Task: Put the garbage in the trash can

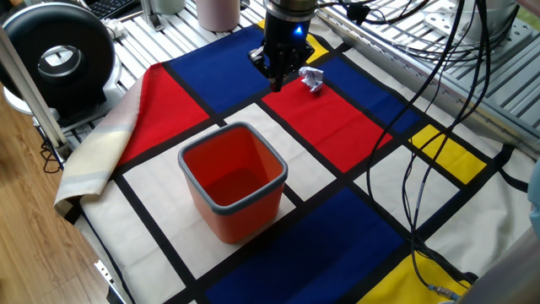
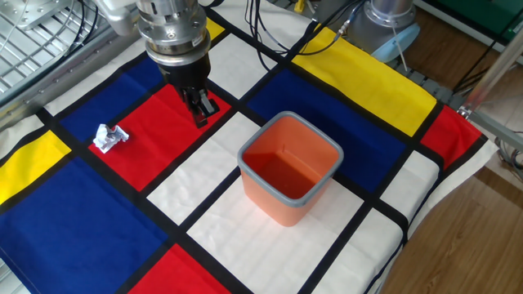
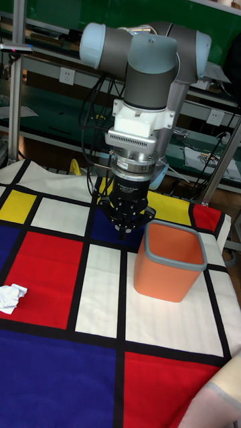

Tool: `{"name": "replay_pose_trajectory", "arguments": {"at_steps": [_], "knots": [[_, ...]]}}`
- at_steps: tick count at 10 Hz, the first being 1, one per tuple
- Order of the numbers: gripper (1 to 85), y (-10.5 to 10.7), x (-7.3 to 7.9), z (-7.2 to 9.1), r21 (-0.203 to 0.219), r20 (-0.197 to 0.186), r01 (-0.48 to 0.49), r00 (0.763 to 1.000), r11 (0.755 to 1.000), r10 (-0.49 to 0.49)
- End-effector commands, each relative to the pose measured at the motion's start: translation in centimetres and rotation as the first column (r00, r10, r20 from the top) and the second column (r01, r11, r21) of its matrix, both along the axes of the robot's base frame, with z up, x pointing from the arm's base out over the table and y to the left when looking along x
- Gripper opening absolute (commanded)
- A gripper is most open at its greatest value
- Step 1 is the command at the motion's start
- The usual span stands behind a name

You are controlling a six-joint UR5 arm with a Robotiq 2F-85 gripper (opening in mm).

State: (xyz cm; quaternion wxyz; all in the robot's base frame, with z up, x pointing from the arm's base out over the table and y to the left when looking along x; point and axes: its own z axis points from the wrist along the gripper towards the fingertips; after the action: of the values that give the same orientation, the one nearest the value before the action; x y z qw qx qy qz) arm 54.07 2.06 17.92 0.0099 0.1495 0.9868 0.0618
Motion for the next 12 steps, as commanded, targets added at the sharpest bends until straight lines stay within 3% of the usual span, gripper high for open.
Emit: {"name": "replay_pose_trajectory", "arguments": {"at_steps": [1,5,6,8,9,11,12], "knots": [[1.0,0.2,-0.5,0.1,0.013,-0.015,0.006,1.000,1.000,-0.005],[1.0,0.5,-0.6,0.1,0.022,-0.014,0.023,1.000,1.000,-0.022],[1.0,0.1,-0.9,0.0,0.006,-0.028,0.049,0.998,0.999,-0.049],[1.0,-3.1,-1.0,-0.2,-0.117,-0.027,0.124,0.991,0.985,-0.128],[1.0,-4.3,-0.6,-0.1,-0.157,-0.006,0.162,0.986,0.974,-0.165],[1.0,-4.6,0.6,-0.1,-0.160,0.044,0.170,0.985,0.972,-0.165],[1.0,-4.2,0.7,-0.1,-0.149,0.044,0.137,0.990,0.979,-0.132]]}}
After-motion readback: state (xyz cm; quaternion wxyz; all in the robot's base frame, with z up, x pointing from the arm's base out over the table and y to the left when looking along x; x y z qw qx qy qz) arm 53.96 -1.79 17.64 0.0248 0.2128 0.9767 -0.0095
